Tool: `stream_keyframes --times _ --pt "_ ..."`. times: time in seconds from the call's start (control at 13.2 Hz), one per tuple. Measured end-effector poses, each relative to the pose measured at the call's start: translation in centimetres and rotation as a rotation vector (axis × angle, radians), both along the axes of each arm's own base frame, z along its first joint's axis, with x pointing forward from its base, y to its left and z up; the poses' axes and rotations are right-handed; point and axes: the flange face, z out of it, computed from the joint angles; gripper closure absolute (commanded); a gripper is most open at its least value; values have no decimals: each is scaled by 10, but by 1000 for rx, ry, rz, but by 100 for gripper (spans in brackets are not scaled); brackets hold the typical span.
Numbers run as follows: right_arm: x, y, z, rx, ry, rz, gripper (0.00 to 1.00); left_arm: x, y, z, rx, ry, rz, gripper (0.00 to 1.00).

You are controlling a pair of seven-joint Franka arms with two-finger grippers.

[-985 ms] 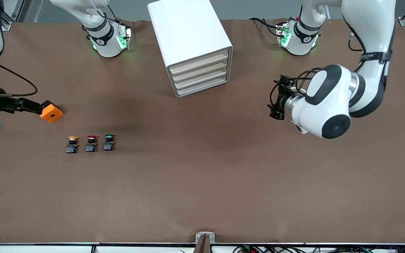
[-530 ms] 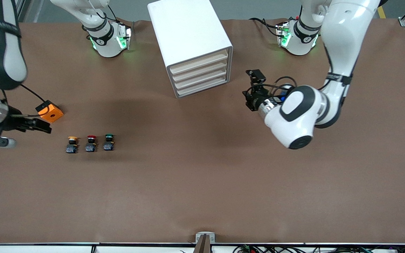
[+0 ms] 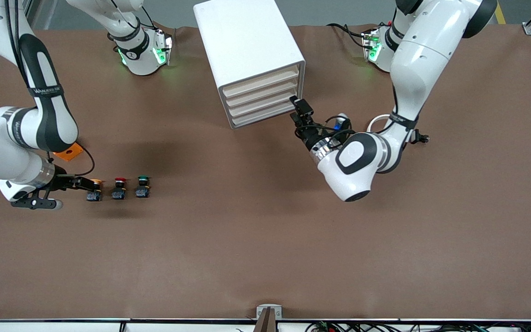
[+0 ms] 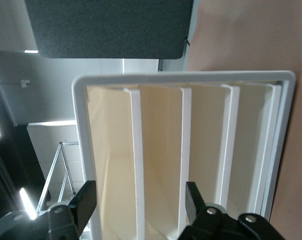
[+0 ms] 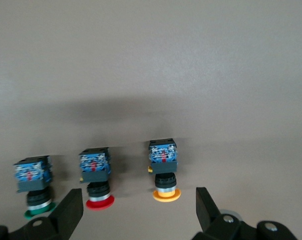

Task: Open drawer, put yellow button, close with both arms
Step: 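Reach the left gripper to the top drawer while the right gripper reaches the yellow button, then pull the top drawer open with the left gripper while the right gripper grasps the button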

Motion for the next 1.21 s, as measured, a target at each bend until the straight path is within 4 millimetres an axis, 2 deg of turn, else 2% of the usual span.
stream_keyframes --times 0.15,0.3,0.91,1.06,1.21 --pt "0 -6 -17 -3 -15 5 0 -10 -20 -3 20 32 13 35" --pt "-2 -11 -33 -5 -22 13 0 -21 -35 -6 48 45 0 43" --pt "-9 -28 -72 -3 -2 6 0 -58 -76 -6 68 50 -79 45" --pt "-10 -28 -82 -4 -3 7 0 -69 -87 -7 70 51 -102 64" --pt "-11 -27 -91 -2 6 8 0 -71 -89 -8 72 51 -107 83"
